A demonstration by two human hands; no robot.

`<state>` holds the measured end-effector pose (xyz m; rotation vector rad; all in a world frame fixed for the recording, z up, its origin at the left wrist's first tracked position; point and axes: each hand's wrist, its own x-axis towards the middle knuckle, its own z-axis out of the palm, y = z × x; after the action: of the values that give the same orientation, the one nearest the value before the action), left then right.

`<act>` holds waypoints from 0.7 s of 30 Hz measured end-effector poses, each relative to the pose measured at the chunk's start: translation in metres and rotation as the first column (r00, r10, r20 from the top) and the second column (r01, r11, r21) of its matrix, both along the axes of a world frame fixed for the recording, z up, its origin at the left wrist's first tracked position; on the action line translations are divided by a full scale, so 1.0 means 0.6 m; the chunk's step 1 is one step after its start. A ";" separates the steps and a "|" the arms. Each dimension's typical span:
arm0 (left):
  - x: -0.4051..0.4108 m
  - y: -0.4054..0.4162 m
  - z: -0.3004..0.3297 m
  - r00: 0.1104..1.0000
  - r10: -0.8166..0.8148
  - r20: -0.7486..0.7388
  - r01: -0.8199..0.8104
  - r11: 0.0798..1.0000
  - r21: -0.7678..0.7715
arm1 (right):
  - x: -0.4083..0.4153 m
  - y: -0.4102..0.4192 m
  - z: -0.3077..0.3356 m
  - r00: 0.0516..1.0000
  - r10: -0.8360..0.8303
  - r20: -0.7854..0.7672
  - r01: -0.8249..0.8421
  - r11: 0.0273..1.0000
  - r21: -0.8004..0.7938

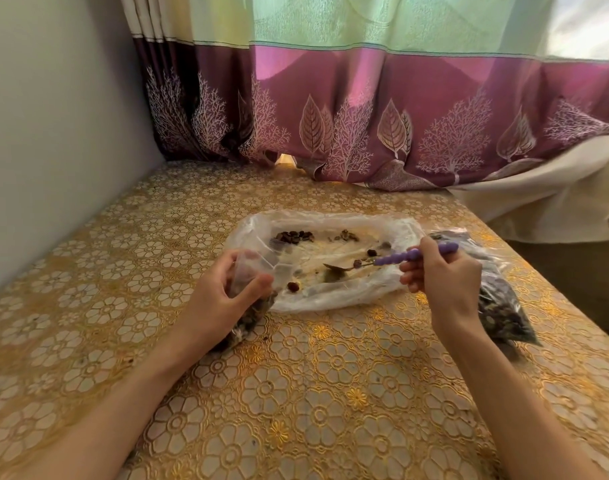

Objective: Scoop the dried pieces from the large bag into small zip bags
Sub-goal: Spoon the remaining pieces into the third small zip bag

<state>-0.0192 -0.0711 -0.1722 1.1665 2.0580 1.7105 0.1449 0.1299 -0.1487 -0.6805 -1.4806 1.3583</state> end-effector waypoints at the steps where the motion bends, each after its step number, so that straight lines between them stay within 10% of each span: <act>1: 0.000 0.000 0.000 1.000 -0.005 0.006 0.005 1.000 0.004 | -0.001 0.001 -0.002 1.000 -0.015 0.011 0.015 1.000 -0.005; 21: 0.010 -0.001 0.007 1.000 -0.001 -0.004 0.001 1.000 0.010 | 0.002 0.027 -0.020 0.941 -0.317 0.114 0.288 0.933 0.215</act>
<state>-0.0134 -0.0714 -0.1678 1.1738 2.0536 1.7212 0.1459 0.1463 -0.1609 -0.8574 -1.5278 0.9291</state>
